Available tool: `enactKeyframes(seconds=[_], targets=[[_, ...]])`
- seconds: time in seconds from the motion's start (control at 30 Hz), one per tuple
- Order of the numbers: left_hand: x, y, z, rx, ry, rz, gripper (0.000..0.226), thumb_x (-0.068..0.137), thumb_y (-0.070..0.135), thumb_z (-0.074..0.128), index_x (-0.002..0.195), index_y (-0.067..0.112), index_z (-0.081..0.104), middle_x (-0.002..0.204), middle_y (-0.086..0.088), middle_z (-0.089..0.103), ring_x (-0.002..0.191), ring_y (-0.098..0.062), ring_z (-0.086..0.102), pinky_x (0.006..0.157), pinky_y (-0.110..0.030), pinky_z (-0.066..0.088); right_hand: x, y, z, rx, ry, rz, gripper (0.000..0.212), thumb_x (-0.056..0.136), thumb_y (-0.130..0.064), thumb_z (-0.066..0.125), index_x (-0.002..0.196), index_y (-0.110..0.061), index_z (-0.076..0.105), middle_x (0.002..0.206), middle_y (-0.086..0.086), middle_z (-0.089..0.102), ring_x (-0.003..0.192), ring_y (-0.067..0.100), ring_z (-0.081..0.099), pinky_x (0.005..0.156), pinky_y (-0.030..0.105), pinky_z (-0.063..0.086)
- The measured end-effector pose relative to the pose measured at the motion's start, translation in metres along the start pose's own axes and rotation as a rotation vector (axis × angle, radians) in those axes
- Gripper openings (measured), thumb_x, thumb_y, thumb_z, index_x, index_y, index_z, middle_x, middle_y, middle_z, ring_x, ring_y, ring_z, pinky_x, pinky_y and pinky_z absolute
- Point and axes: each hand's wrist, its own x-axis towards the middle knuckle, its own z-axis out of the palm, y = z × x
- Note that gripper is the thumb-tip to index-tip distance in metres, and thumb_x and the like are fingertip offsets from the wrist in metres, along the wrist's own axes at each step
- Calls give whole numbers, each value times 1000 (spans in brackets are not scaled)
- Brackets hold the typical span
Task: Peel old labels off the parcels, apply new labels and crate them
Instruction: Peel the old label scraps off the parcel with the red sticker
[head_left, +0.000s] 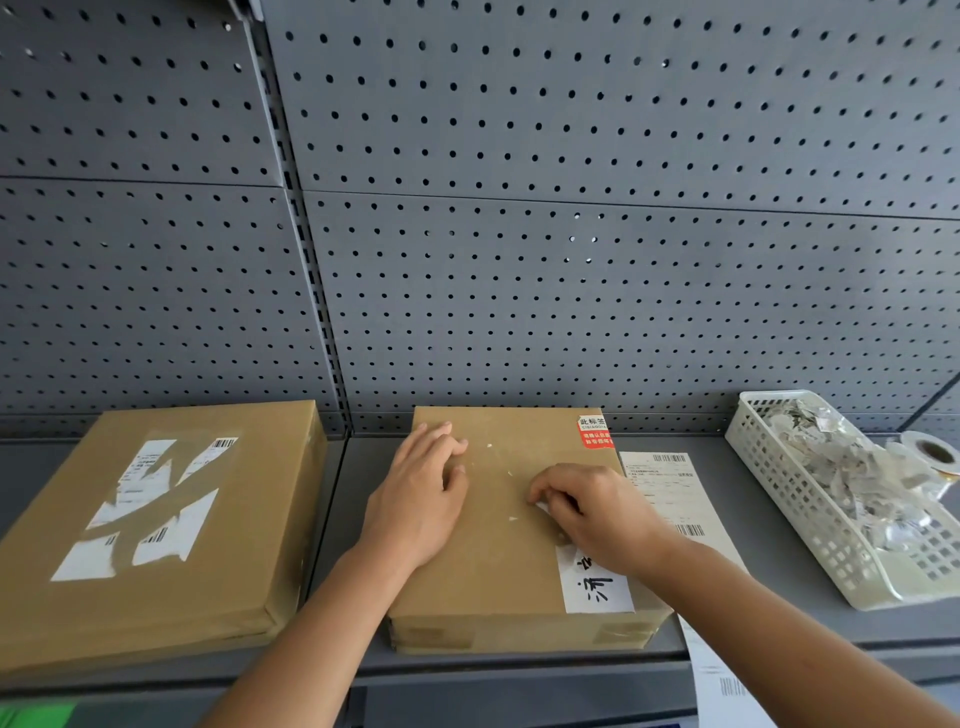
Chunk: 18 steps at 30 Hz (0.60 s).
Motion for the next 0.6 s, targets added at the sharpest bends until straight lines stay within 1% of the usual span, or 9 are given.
enactKeyframes(seconds=[0.03, 0.17, 0.27, 0.33, 0.43, 0.5, 0.57, 0.6], targets=[[0, 0, 1, -2, -1, 1, 34, 106, 36, 38, 138, 39, 48, 159, 29, 22, 149, 6, 2, 109, -46, 37, -1, 0, 0, -2, 0, 0, 27, 91, -11, 48, 91, -29, 68, 79, -26, 60, 71, -5, 59, 65, 13, 43], [-2, 3, -1, -6, -8, 1, 34, 106, 36, 37, 138, 39, 48, 159, 30, 22, 150, 6, 2, 109, -47, 37, -1, 2, -1, -1, 15, 16, 25, 88, -9, 48, 84, -26, 66, 75, -19, 63, 67, 4, 60, 64, 23, 49], [-2, 4, -2, -6, -8, -5, 34, 106, 36, 37, 138, 39, 48, 159, 29, 22, 150, 6, 2, 109, -46, 36, -2, 0, -4, 47, 9, 36, 29, 88, -7, 47, 84, -26, 68, 76, -16, 66, 67, 6, 63, 62, 18, 46], [-1, 4, -3, -8, -5, -5, 34, 106, 36, 37, 138, 38, 49, 159, 29, 23, 150, 5, 2, 109, -45, 36, -4, -1, -5, 97, 1, 43, 30, 91, -7, 47, 90, -26, 70, 82, -21, 67, 67, 1, 64, 64, 14, 46], [-1, 3, -2, -10, -4, -5, 33, 106, 36, 37, 137, 38, 49, 159, 29, 22, 150, 6, 2, 109, -45, 37, -2, -1, -4, 32, 3, 12, 29, 92, -11, 48, 95, -30, 71, 85, -29, 63, 77, -6, 59, 70, 10, 43], [-1, 3, -2, -8, -6, -5, 34, 106, 36, 37, 138, 39, 48, 159, 29, 22, 149, 6, 1, 109, -45, 37, 0, -1, -3, 12, -1, 14, 27, 90, -12, 48, 92, -29, 69, 81, -25, 63, 77, -2, 58, 69, 13, 44], [-2, 3, -1, -7, -9, -3, 34, 106, 36, 37, 138, 39, 48, 160, 29, 21, 149, 6, 1, 110, -45, 37, -1, 0, -4, 32, 6, 27, 26, 89, -10, 48, 87, -27, 68, 77, -19, 65, 73, 5, 59, 67, 19, 47], [-2, 3, -1, -6, -8, 0, 34, 106, 36, 37, 138, 39, 48, 160, 29, 21, 149, 6, 1, 110, -44, 37, -3, 1, -4, 52, 17, 29, 27, 89, -8, 48, 85, -26, 67, 76, -17, 65, 71, 7, 59, 64, 20, 47]])
